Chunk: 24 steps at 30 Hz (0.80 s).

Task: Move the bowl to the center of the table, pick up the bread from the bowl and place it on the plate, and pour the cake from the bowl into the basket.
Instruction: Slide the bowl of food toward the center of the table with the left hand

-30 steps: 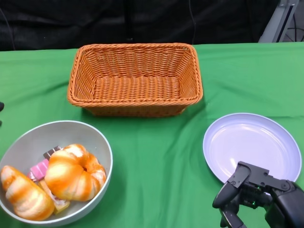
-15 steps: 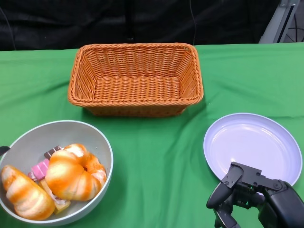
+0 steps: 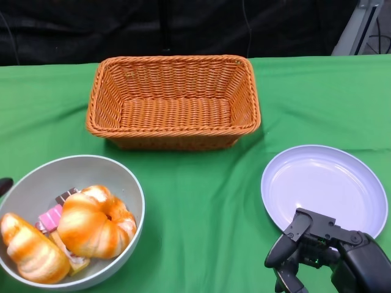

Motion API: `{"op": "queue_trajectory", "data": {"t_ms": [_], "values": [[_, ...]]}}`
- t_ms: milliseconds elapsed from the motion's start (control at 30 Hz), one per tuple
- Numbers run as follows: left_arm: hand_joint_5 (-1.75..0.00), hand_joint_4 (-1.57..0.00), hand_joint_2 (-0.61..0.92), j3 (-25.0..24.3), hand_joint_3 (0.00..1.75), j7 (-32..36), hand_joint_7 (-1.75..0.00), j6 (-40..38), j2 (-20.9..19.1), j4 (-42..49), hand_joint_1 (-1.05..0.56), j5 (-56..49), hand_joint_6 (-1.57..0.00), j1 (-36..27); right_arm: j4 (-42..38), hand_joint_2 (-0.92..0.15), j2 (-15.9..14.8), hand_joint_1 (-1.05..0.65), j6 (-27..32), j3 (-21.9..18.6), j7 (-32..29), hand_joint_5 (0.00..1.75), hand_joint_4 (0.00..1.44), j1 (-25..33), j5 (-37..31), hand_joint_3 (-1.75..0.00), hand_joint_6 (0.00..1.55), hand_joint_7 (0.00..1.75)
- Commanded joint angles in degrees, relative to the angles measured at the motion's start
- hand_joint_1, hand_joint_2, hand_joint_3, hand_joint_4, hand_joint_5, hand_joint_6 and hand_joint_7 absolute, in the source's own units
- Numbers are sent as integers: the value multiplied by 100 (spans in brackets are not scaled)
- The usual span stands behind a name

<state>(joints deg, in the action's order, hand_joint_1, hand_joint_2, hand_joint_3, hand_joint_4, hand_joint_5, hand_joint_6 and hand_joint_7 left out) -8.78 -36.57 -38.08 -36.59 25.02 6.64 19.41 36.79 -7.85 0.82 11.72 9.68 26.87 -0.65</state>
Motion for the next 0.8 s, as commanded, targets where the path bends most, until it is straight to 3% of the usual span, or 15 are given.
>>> {"op": "queue_trajectory", "data": {"t_ms": [33,433,800], "values": [[0,0,92,-41,40,-239,0,-366,-132,159,-76,216,0,144,-19,-57,-8,-13,-53,-22,-36,158,74,-13,-23,-98,68,130],[0,0,92,3,39,-327,0,-1307,21,261,-70,705,0,287,-204,-57,-13,-14,-187,-126,-23,158,73,-87,42,-96,68,130],[0,0,92,-151,40,-155,0,-2181,275,-308,-66,1217,0,95,-425,-59,-35,-13,-404,-203,5,157,74,-125,34,-93,68,129]]}}
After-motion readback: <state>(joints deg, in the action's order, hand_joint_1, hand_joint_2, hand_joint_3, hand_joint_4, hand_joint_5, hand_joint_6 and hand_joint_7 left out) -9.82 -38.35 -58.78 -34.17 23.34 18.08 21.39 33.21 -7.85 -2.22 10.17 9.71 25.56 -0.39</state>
